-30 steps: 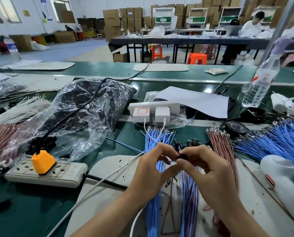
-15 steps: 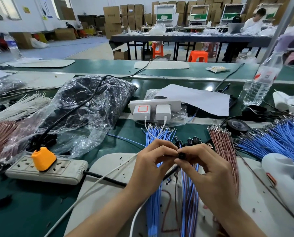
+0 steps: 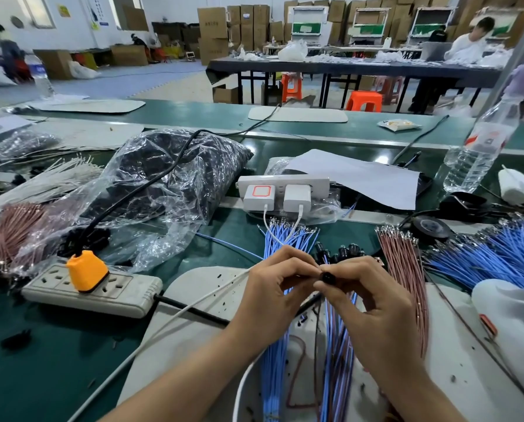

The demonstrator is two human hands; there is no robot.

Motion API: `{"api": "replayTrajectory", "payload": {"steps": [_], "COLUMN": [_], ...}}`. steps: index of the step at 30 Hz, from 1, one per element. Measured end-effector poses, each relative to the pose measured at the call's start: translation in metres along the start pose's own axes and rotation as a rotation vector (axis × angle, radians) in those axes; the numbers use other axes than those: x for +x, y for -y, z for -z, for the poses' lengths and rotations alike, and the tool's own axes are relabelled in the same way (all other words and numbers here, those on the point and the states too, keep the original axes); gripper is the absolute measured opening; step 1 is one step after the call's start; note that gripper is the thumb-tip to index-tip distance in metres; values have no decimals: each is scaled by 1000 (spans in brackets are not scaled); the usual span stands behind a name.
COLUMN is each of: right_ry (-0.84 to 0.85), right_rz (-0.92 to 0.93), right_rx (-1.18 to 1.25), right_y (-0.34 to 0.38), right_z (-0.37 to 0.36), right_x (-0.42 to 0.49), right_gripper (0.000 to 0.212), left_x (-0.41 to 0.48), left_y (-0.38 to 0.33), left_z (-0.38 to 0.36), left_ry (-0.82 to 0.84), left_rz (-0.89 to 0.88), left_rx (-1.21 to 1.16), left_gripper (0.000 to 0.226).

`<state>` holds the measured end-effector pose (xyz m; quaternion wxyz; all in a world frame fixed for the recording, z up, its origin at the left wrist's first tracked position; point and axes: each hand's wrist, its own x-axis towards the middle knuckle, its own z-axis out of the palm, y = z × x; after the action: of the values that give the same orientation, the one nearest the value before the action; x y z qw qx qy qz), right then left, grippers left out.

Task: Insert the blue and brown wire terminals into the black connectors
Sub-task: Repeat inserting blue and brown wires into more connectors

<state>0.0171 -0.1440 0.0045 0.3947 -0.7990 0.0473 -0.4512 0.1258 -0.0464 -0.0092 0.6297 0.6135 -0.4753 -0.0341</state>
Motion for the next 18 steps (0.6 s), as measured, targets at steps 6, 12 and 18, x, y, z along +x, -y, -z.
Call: {"api": "replayTrajectory", "payload": {"steps": [6, 12, 18], "right_ry": [-11, -39, -48], "right_rz": [22, -181, -308], "right_rx": [-42, 96, 101], "right_y": [0, 2, -5], "right_z": [0, -2, -5], "right_x": [0, 1, -2], "right_gripper": [16, 27, 29], "left_x": [0, -4, -3], "left_y": [0, -7, -9], "left_z": [-3, -1, 0], "left_ry": [0, -18, -19], "left_rz": [4, -21, -58], "left_rx": [48, 16, -30], "left_gripper": [5, 42, 37]}}
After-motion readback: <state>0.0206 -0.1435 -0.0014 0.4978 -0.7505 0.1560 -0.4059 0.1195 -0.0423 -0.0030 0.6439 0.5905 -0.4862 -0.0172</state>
